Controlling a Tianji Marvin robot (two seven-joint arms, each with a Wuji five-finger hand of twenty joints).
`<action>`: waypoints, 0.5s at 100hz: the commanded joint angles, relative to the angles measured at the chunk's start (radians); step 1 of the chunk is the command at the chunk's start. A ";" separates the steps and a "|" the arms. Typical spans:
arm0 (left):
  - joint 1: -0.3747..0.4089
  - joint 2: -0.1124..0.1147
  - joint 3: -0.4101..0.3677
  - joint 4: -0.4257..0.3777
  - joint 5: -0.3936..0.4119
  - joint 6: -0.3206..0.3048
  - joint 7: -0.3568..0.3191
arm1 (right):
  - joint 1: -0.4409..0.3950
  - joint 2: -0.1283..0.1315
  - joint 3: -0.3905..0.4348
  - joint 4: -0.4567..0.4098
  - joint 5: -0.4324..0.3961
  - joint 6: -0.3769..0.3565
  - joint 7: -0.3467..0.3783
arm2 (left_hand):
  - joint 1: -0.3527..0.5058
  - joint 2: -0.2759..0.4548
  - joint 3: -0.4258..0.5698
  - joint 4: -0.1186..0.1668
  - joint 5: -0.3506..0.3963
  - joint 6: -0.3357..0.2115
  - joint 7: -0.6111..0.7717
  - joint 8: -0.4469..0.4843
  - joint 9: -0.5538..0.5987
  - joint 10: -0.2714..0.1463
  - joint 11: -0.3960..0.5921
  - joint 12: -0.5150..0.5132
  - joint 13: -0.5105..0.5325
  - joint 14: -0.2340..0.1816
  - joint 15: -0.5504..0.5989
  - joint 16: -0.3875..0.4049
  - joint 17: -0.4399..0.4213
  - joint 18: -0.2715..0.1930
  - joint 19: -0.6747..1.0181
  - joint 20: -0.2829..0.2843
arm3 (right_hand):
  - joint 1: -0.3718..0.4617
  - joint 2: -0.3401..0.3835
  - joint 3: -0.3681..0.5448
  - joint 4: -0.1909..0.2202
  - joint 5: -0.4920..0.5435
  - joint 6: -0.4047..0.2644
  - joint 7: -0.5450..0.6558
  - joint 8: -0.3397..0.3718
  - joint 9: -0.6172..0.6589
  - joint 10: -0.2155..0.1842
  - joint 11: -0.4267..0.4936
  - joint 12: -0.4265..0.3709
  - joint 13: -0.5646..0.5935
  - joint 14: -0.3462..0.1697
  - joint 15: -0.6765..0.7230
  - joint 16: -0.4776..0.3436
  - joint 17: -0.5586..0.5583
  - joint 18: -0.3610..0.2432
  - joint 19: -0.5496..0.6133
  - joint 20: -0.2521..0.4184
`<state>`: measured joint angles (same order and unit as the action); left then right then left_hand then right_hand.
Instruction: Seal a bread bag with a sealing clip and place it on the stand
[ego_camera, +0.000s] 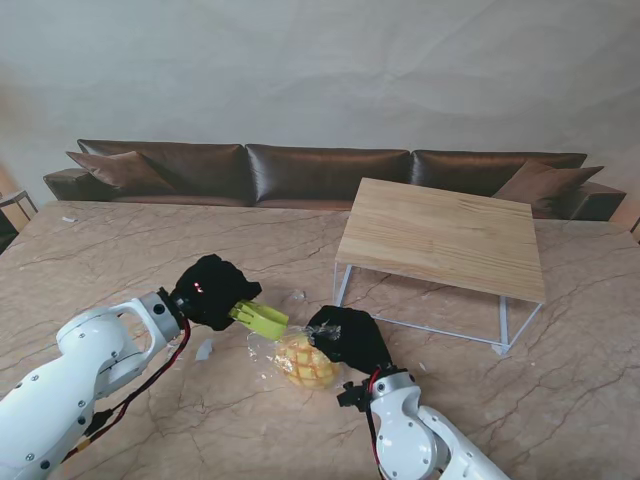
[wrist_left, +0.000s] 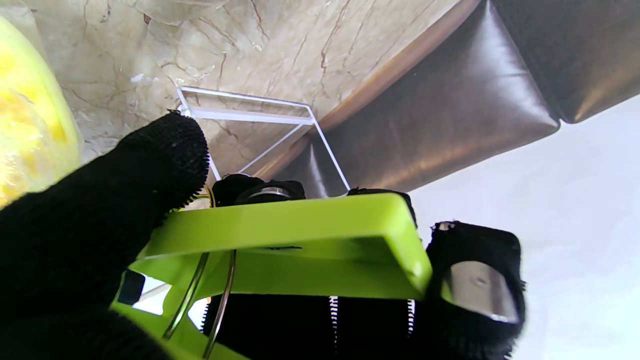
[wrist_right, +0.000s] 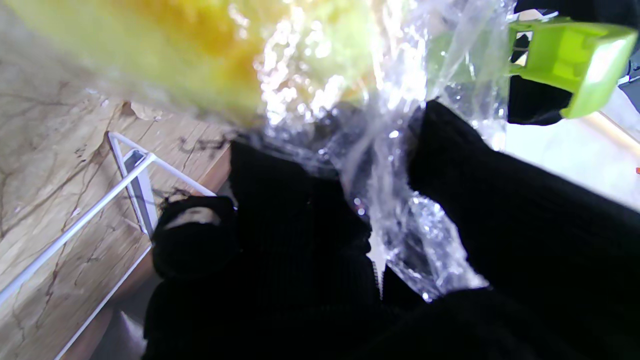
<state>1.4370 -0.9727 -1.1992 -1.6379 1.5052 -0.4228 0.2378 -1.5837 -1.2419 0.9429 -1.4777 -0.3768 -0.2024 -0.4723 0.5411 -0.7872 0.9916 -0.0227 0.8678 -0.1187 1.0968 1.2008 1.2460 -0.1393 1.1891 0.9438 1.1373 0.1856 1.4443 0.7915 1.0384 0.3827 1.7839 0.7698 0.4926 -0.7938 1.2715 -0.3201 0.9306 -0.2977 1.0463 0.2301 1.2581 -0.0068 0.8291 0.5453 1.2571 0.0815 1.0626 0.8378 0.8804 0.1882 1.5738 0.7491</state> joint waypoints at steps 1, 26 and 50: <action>-0.007 0.001 0.010 0.001 0.009 0.000 0.001 | 0.006 -0.010 -0.006 -0.008 0.004 -0.006 -0.003 | 0.126 0.018 0.120 0.006 0.187 -0.201 0.474 0.134 0.090 -0.133 0.286 0.110 0.133 -0.100 0.308 0.087 0.028 0.005 0.077 0.001 | 0.025 -0.008 0.055 -0.009 0.029 -0.019 0.009 -0.014 0.047 0.003 0.022 0.008 0.043 0.019 0.025 0.013 0.019 -0.001 0.045 -0.004; -0.037 0.014 0.061 0.029 0.049 0.005 0.019 | 0.026 -0.017 -0.019 -0.003 0.036 -0.002 0.005 | 0.125 0.023 0.115 0.006 0.188 -0.201 0.472 0.139 0.090 -0.133 0.286 0.111 0.133 -0.100 0.307 0.089 0.028 0.000 0.074 -0.005 | 0.026 -0.008 0.057 -0.009 0.031 -0.011 0.009 -0.019 0.058 0.006 0.026 0.011 0.049 0.019 0.049 0.026 0.038 0.002 0.048 -0.007; -0.055 0.024 0.107 0.043 0.082 0.018 0.041 | 0.046 -0.021 -0.029 0.000 0.054 0.017 0.016 | 0.122 0.021 0.113 0.005 0.183 -0.210 0.469 0.143 0.090 -0.133 0.285 0.112 0.132 -0.102 0.305 0.089 0.027 -0.004 0.072 -0.010 | 0.022 -0.010 0.061 -0.010 0.038 -0.002 0.012 -0.023 0.078 0.009 0.030 0.010 0.052 0.015 0.094 0.043 0.078 0.007 0.057 -0.012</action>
<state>1.3798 -0.9501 -1.1038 -1.5958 1.5733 -0.4083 0.2758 -1.5450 -1.2535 0.9162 -1.4723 -0.3313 -0.1893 -0.4620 0.5411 -0.7872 0.9917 -0.0228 0.8677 -0.1187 1.0966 1.2042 1.2460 -0.1393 1.1891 0.9438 1.1372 0.1824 1.4372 0.7915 1.0384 0.3782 1.7839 0.7673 0.4834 -0.8031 1.2825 -0.3201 0.9423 -0.2789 1.0463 0.2151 1.2829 -0.0018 0.8308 0.5618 1.2777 0.0825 1.1264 0.8685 0.9287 0.1952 1.5811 0.7480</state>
